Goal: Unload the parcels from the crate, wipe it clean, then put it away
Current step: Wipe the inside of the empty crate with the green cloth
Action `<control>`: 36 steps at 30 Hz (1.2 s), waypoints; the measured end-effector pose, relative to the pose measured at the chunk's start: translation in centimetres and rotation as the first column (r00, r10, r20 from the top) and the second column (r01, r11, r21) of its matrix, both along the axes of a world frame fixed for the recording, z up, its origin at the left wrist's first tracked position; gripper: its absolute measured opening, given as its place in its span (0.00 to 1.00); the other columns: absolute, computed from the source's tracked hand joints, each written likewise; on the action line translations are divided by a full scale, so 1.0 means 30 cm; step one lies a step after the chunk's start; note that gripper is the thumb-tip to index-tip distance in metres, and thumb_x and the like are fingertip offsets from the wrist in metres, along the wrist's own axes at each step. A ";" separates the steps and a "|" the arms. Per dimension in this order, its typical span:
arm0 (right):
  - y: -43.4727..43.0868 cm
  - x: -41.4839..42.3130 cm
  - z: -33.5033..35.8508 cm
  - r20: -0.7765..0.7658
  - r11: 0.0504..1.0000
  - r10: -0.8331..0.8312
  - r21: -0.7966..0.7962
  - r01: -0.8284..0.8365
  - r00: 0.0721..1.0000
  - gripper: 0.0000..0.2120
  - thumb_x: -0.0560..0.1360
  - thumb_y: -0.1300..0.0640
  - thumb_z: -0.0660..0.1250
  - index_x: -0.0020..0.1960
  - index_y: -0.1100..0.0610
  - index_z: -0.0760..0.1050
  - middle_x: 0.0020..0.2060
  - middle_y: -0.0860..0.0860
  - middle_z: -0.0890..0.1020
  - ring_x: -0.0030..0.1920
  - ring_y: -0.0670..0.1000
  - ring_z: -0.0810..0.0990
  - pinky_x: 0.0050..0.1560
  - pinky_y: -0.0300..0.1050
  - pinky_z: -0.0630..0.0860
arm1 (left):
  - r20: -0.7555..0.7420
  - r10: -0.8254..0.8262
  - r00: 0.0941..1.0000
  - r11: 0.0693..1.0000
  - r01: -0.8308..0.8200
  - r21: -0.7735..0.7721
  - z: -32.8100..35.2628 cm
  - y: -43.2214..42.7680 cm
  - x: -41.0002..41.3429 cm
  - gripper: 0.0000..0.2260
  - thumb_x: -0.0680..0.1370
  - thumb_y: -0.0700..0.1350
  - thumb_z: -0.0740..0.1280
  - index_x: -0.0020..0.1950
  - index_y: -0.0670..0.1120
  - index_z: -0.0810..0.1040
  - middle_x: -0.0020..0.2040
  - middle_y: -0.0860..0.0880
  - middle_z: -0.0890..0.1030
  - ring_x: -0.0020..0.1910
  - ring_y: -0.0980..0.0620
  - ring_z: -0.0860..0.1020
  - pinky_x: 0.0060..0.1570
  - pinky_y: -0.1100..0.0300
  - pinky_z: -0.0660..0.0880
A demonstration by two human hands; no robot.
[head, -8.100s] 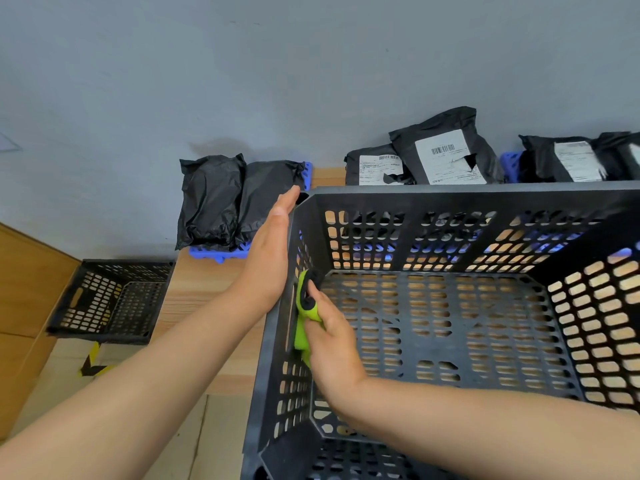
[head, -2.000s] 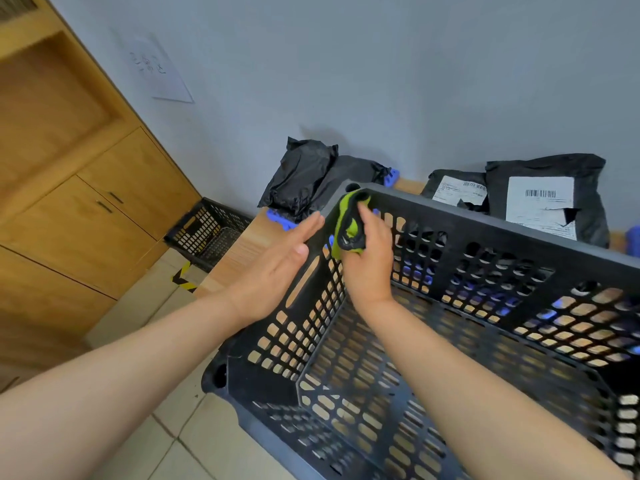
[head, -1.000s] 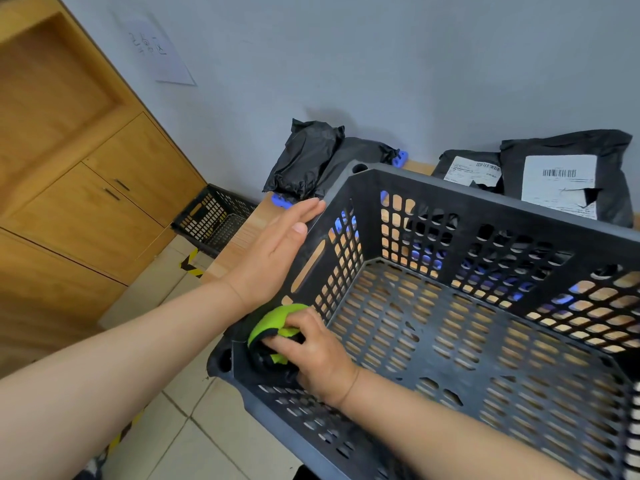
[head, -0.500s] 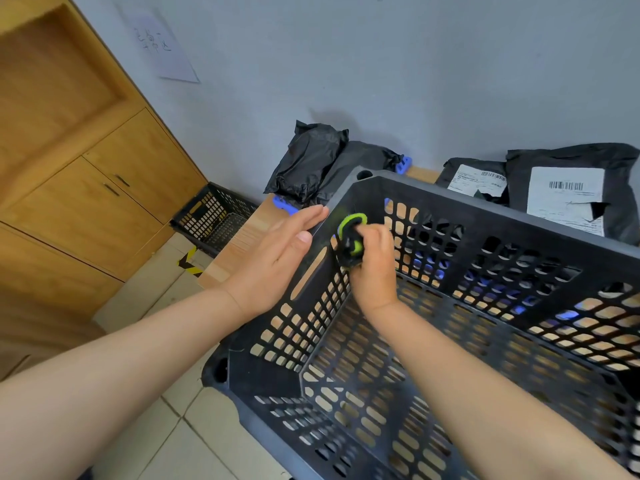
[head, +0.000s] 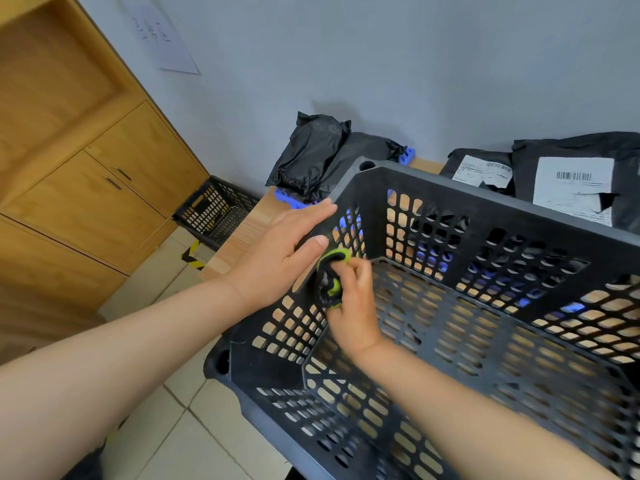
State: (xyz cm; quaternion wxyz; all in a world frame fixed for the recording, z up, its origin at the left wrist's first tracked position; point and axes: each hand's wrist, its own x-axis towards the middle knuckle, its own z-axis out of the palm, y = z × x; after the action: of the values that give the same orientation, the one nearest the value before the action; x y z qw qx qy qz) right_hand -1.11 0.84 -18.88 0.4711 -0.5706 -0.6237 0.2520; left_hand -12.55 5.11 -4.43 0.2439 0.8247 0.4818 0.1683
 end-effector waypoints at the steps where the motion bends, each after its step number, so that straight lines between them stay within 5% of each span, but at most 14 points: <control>1: -0.031 -0.012 -0.011 0.024 0.998 0.059 -0.009 -0.059 0.998 0.30 0.63 0.73 0.68 0.61 0.56 0.69 0.57 0.55 0.66 0.60 0.55 0.69 0.64 0.48 0.70 | -0.018 -0.002 1.000 1.000 0.002 0.012 -0.001 0.001 0.000 0.22 0.78 0.51 0.58 0.73 0.53 0.66 0.73 0.58 0.64 0.70 0.65 0.59 0.64 0.80 0.50; 5: -0.157 -0.074 -0.066 0.100 0.950 0.286 0.100 -0.296 0.953 0.30 0.62 0.68 0.71 0.61 0.54 0.66 0.54 0.52 0.65 0.56 0.54 0.68 0.55 0.43 0.71 | -0.023 0.000 1.000 1.000 0.000 -0.001 0.001 -0.002 0.000 0.21 0.79 0.44 0.63 0.72 0.54 0.66 0.73 0.61 0.62 0.68 0.73 0.56 0.62 0.83 0.49; 9: -0.173 -0.070 -0.092 0.116 0.930 0.328 0.133 -0.342 0.938 0.26 0.65 0.65 0.71 0.61 0.54 0.69 0.54 0.53 0.68 0.54 0.55 0.69 0.50 0.47 0.74 | -0.007 0.013 1.000 1.000 -0.013 -0.026 0.003 -0.002 -0.001 0.20 0.79 0.44 0.63 0.72 0.54 0.68 0.72 0.63 0.62 0.68 0.72 0.56 0.59 0.85 0.50; 12: -0.186 -0.059 -0.110 0.300 0.812 0.504 0.156 -0.562 0.810 0.24 0.64 0.66 0.64 0.59 0.56 0.68 0.52 0.53 0.67 0.51 0.54 0.67 0.40 0.47 0.75 | -0.003 0.019 1.000 0.999 -0.019 -0.028 0.003 -0.003 -0.002 0.20 0.80 0.43 0.62 0.72 0.53 0.68 0.73 0.62 0.63 0.69 0.71 0.57 0.59 0.84 0.50; 15: -0.194 -0.064 -0.134 0.331 0.770 0.585 0.060 -0.635 0.741 0.31 0.58 0.70 0.69 0.60 0.56 0.67 0.51 0.53 0.66 0.49 0.53 0.66 0.36 0.45 0.75 | 0.011 0.018 1.000 0.999 -0.018 -0.031 0.003 -0.003 -0.001 0.20 0.80 0.43 0.62 0.72 0.52 0.69 0.73 0.61 0.63 0.69 0.70 0.57 0.60 0.84 0.50; 23: -0.097 -0.021 -0.108 0.206 0.930 0.327 0.104 -0.353 0.923 0.24 0.61 0.66 0.78 0.50 0.56 0.68 0.49 0.48 0.68 0.48 0.47 0.69 0.44 0.36 0.72 | 0.040 0.005 0.999 1.000 -0.004 -0.031 -0.010 0.006 -0.008 0.20 0.79 0.40 0.62 0.71 0.50 0.69 0.73 0.58 0.64 0.71 0.66 0.60 0.66 0.78 0.52; 27: -0.016 0.036 -0.090 0.285 0.945 0.274 0.099 -0.312 0.919 0.25 0.58 0.71 0.76 0.49 0.57 0.70 0.47 0.54 0.74 0.49 0.49 0.71 0.46 0.39 0.73 | 0.027 0.001 1.000 1.000 0.000 -0.027 -0.016 0.015 -0.013 0.22 0.78 0.37 0.62 0.71 0.50 0.69 0.74 0.58 0.63 0.72 0.65 0.60 0.69 0.73 0.54; 30: 0.071 0.097 -0.074 0.194 0.995 0.090 0.016 -0.095 0.977 0.19 0.61 0.76 0.70 0.49 0.62 0.75 0.47 0.57 0.74 0.49 0.56 0.75 0.47 0.47 0.77 | -0.003 0.002 1.000 1.000 -0.002 0.000 -0.016 0.019 -0.012 0.23 0.78 0.36 0.62 0.71 0.51 0.69 0.74 0.59 0.63 0.72 0.64 0.60 0.69 0.72 0.54; 36: 0.210 0.201 -0.017 0.159 0.954 -0.256 -0.118 0.276 0.954 0.26 0.67 0.75 0.67 0.63 0.61 0.70 0.60 0.57 0.71 0.60 0.57 0.73 0.59 0.48 0.72 | -0.042 0.011 0.999 1.000 -0.011 0.008 -0.011 0.017 -0.011 0.22 0.79 0.36 0.61 0.71 0.52 0.69 0.74 0.61 0.62 0.72 0.64 0.59 0.65 0.80 0.49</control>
State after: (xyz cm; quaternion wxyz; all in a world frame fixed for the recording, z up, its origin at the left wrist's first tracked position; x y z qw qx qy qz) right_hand 4.94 7.13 -19.40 0.4143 -0.6973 -0.5539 0.1880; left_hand -12.86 5.63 -4.76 0.2297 0.8263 0.4907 0.1542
